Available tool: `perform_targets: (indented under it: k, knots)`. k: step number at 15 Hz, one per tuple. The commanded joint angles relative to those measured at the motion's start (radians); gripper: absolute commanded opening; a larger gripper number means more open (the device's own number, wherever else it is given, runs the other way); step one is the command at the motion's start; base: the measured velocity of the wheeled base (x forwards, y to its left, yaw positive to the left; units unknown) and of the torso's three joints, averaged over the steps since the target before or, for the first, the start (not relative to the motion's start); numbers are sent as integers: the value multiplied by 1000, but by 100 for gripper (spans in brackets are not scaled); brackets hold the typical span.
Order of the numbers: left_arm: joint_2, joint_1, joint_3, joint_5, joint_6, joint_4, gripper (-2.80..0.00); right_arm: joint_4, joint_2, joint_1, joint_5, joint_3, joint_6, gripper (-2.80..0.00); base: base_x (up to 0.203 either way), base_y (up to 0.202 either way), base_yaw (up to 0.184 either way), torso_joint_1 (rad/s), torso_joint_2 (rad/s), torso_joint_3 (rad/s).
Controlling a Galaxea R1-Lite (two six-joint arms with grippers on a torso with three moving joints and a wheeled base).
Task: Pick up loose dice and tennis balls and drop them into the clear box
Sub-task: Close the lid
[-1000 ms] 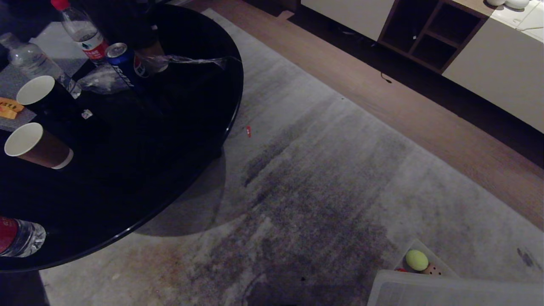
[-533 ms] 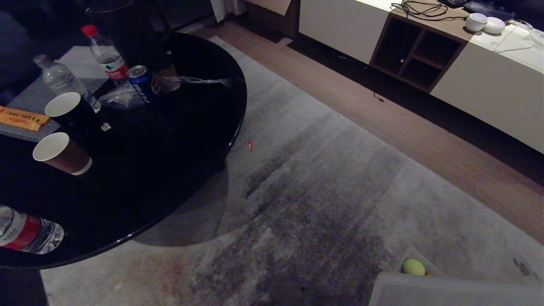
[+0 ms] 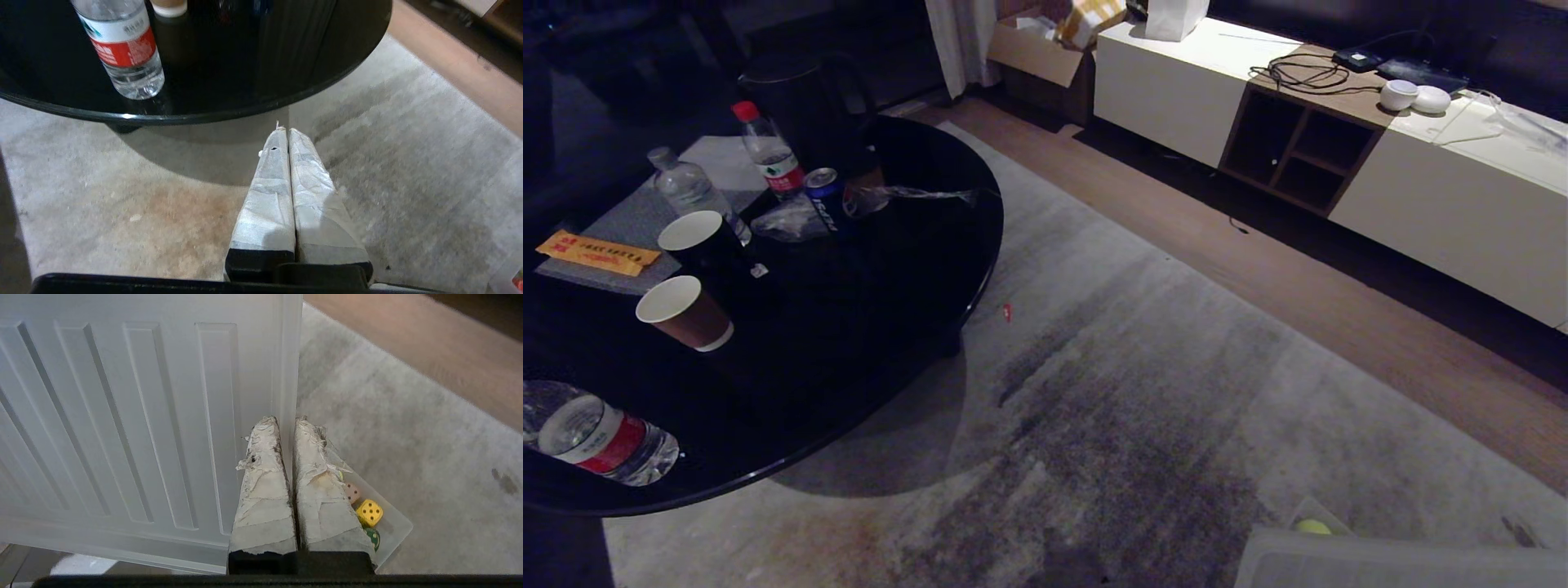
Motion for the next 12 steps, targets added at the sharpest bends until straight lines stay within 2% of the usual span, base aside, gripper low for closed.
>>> perform_targets:
  k: [1,12]
  knots:
    - [1,0,2,2,-1,0,-280,1,2,0,1,0,1,-280,0,0,0,1,-1,210]
    - [1,0,2,1,-1,0,-280,1,2,1,1,0,0,-280,0,0,0,3,3,199]
